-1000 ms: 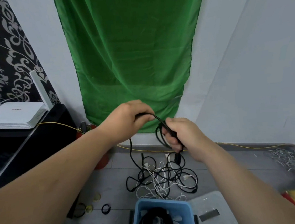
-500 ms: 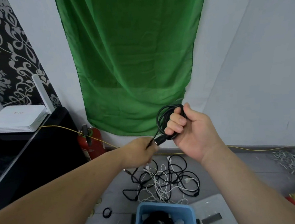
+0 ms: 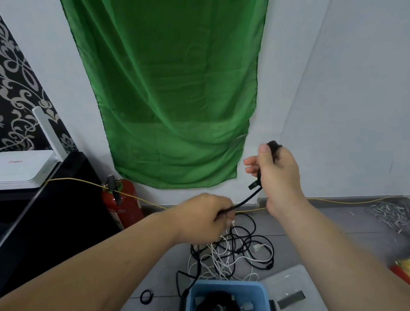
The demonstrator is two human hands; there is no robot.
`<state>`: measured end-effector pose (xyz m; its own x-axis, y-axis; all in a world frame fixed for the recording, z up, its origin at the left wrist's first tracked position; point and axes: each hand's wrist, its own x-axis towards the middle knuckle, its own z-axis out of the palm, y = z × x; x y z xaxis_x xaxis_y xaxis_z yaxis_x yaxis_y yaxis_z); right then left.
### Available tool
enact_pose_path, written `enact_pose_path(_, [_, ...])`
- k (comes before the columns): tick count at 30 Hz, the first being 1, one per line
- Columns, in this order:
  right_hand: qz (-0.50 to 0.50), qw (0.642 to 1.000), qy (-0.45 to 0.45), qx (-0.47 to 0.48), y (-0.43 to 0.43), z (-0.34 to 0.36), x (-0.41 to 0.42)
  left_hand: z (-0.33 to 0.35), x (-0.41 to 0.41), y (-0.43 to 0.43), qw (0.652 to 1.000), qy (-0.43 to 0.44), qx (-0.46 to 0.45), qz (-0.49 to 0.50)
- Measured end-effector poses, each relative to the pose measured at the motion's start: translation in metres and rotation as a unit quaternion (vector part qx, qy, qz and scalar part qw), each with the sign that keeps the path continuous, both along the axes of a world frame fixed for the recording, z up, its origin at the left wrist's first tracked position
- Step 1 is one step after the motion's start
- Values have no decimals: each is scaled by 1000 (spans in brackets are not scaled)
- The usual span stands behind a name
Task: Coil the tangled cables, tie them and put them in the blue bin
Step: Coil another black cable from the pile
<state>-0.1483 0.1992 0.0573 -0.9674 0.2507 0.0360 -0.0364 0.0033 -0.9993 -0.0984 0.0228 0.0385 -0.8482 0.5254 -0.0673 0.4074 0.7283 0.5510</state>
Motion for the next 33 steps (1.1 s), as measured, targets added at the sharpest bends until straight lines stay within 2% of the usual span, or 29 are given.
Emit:
enact_pose_path(3, [64,980,21,186,-2,-4,5,23,-5,0,989,133,67,-6])
enact_pose_path(5, [130,969,1,212,-6,0,10,33,-10,-6,974,195,116,12])
enact_pose_path(8, [197,955,-50,215,-15,12,19,38,-18,-22,957,190,192,109])
enact_pose_path(12, [303,940,-143,68,-23,20,29,36,-23,-38,944,76,270,173])
enact_pose_path(15, [373,907,-190,-54,-25,26,35,27,-22,-46,944,46,270,182])
enact_pose_path(19, [405,873,-192,-195,-30,33,39,9,-24,-52,947,-7,241,214])
enact_pose_path(21, [384,866,-179,-265,-35,33,37,2,-24,-49,950,-30,217,221])
enact_pose_path(25, [267,863,-134,-408,-36,32,24,-9,-19,-37,972,-52,117,198])
enact_pose_path(30, [83,894,-129,-421,-24,21,4,-23,-12,-25,988,-120,-13,100])
enact_pose_path(33, [24,901,-134,-412,-18,16,-1,-19,-5,-19,990,-126,-56,39])
